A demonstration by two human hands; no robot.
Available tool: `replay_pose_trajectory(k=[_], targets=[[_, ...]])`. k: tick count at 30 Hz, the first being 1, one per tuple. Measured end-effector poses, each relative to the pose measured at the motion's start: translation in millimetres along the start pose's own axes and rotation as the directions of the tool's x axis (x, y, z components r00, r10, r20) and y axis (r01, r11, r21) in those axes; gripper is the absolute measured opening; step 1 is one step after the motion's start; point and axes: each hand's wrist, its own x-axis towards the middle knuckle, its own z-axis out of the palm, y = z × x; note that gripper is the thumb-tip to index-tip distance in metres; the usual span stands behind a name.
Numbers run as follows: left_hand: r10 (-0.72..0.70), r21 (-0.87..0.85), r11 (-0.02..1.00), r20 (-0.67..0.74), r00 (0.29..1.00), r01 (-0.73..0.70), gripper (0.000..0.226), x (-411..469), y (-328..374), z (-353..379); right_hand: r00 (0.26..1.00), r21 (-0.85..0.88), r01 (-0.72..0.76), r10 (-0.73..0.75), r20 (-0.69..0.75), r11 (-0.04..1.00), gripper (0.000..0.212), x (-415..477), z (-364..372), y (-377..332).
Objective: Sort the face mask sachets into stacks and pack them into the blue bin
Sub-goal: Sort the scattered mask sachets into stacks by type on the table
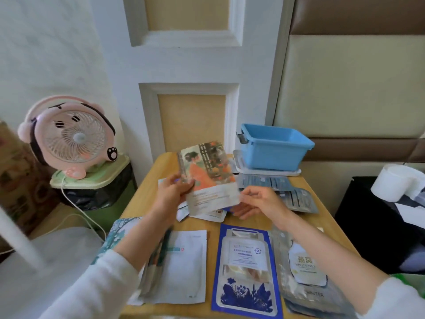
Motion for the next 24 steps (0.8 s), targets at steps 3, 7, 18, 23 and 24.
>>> replay_pose_trajectory(k=[3,7,18,23,24], targets=[[0.040,0.156,0.987,-0.072,0.997,-0.028,0.019,-16.1,24.9,-51.3,0.990,-0.447,0.036,-0.093,-0.106,0.894,0.004,6.3,-13.0,17.9],[-0.060,0.191,0.979,-0.083,0.995,0.075,0.029,-50.5,39.4,-123.0,0.968,-0.760,0.028,-0.208,-0.142,0.649,0.017,23.0,-31.6,40.3],[-0.247,0.349,0.877,-0.265,0.932,0.332,0.039,-89.7,-1.0,-172.0,0.983,-0.974,-0.048,-0.160,-0.085,0.223,0.040,87.7,4.6,43.0],[-0.106,0.709,0.613,-0.365,0.925,0.349,0.074,-86.3,-16.1,-166.6,0.978,-0.994,-0.017,-0.206,0.006,-0.110,0.027,95.4,12.9,41.6],[-0.105,0.759,0.543,-0.363,0.926,0.359,0.084,-86.1,-17.2,-163.9,0.977,-0.988,-0.019,-0.212,0.014,-0.150,0.026,96.5,12.4,43.0]])
